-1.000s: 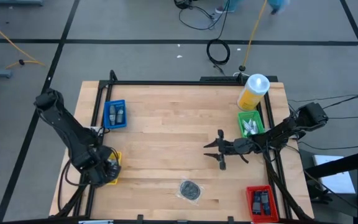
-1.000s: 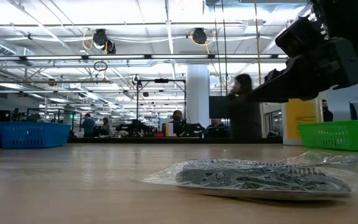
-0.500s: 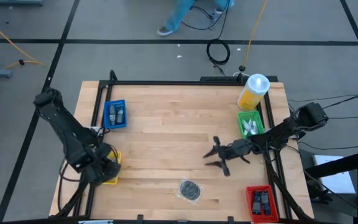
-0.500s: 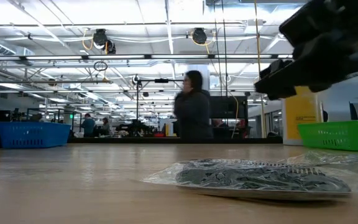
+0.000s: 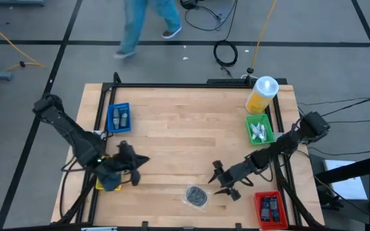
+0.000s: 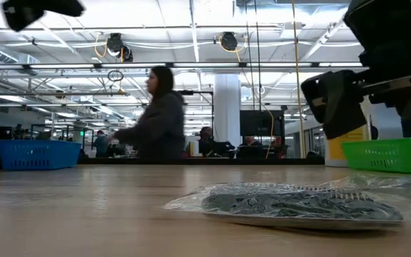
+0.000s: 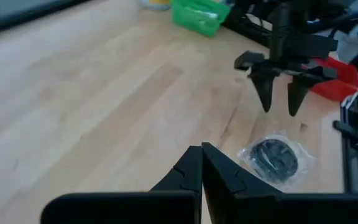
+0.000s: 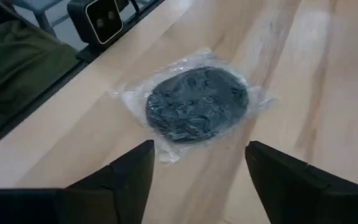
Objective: Pick & Place Travel size toiletries
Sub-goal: Put the black hairbrush into the yellow bin
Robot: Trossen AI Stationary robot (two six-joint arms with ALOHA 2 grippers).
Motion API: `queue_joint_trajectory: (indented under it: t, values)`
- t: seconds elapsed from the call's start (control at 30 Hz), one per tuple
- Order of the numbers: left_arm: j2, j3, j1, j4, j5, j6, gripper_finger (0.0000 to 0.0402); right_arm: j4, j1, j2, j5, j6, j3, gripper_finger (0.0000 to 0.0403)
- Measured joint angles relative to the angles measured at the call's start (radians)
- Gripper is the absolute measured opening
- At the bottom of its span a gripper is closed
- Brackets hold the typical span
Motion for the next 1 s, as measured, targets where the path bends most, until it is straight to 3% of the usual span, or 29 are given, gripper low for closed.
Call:
queue_joint_trajectory:
  t: [0.2, 0.4, 0.57, 0.77, 0.9, 1.0]
  values:
    - [0.102, -0.016, 0.121, 0.308, 0.093, 0.367, 0.0014, -0.003, 0.016, 0.147, 0.013, 0.073, 0.074, 0.0256]
    - [0.252, -0.018, 0.21, 0.542, 0.235, 0.57, 0.0025, 0.035, 0.059, 0.223, 0.138, 0.109, 0.099, 0.0231]
    - [0.393, -0.018, 0.259, 0.732, 0.35, 0.696, 0.0026, 0.083, 0.08, 0.243, 0.207, 0.109, 0.098, 0.0177]
    - [0.522, -0.018, 0.308, 0.929, 0.48, 0.802, 0.0034, 0.116, 0.055, 0.263, 0.213, 0.109, 0.098, 0.0083]
    - [0.586, -0.016, 0.346, 1.029, 0.618, 0.797, 0.0089, 0.115, 0.034, 0.263, 0.224, 0.098, 0.098, 0.0016]
    - [0.635, -0.013, 0.366, 1.067, 0.709, 0.768, 0.0147, 0.1, 0.031, 0.234, 0.316, 0.077, 0.095, 0.0007]
